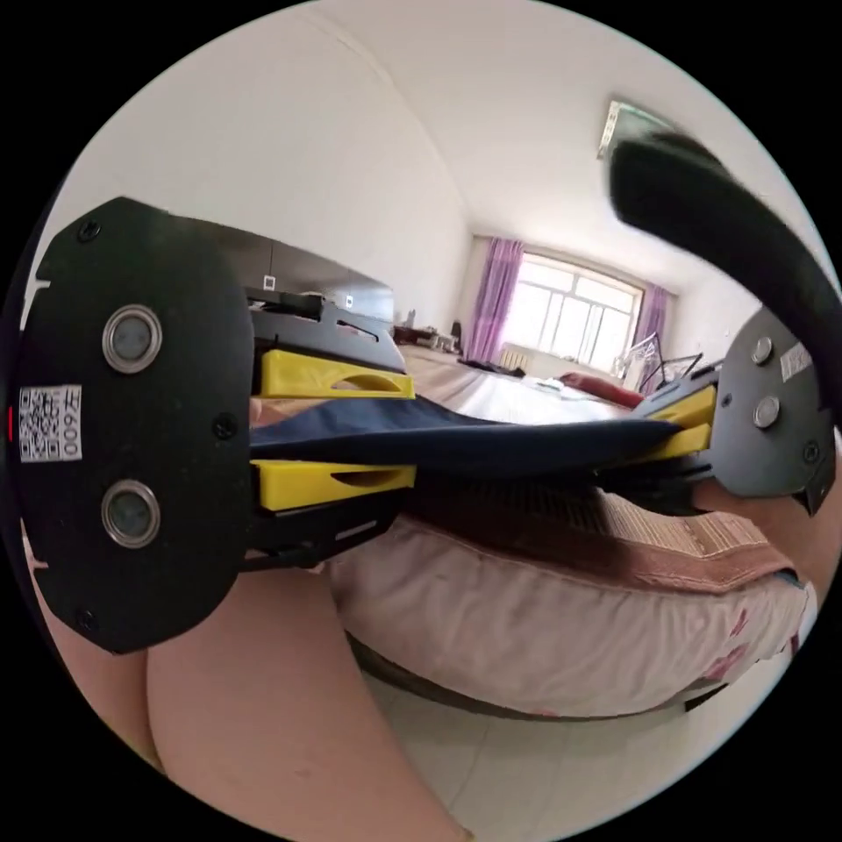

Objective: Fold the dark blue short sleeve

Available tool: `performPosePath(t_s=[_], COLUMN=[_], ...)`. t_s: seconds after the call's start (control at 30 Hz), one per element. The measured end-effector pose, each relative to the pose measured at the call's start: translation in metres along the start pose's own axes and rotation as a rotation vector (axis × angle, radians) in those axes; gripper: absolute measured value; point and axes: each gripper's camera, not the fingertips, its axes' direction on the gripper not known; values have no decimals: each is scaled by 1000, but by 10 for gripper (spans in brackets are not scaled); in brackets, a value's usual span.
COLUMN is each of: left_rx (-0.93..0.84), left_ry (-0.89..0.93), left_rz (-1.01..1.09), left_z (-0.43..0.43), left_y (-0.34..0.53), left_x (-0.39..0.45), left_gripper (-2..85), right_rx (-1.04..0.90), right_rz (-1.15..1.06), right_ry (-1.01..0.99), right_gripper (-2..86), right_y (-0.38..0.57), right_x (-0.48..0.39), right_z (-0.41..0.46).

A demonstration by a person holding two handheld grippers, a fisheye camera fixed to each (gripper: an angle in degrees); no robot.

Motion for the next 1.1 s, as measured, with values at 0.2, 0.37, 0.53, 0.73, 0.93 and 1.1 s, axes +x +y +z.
performPosePath(t_s=[0.2,0.37,0.53,0.73,0.93,1.1], left_rx=[-48,-34,-14,52,21,-2], left_ry=[-23,-133,-84,-116,-258,-230], left_rz=[173,273,225,260,104,14], left_z=[-14,-41,-95,-87,-77,-164], left_y=[60,71,76,60,16,30], left_x=[27,66,56,8,-141,-169], left_gripper=[46,27,22,25,15,10], right_rx=[-22,-110,-104,-49,28,85], right_rz=[-12,-94,-159,-77,88,76], right_ry=[87,97,5,12,297,355], right_gripper=[38,19,-2,-6,-7,-7], right_y=[30,62,88,78,61,82], right_x=[-24,-47,-41,26,124,126], right_z=[2,-5,-40,-32,-87,-149])
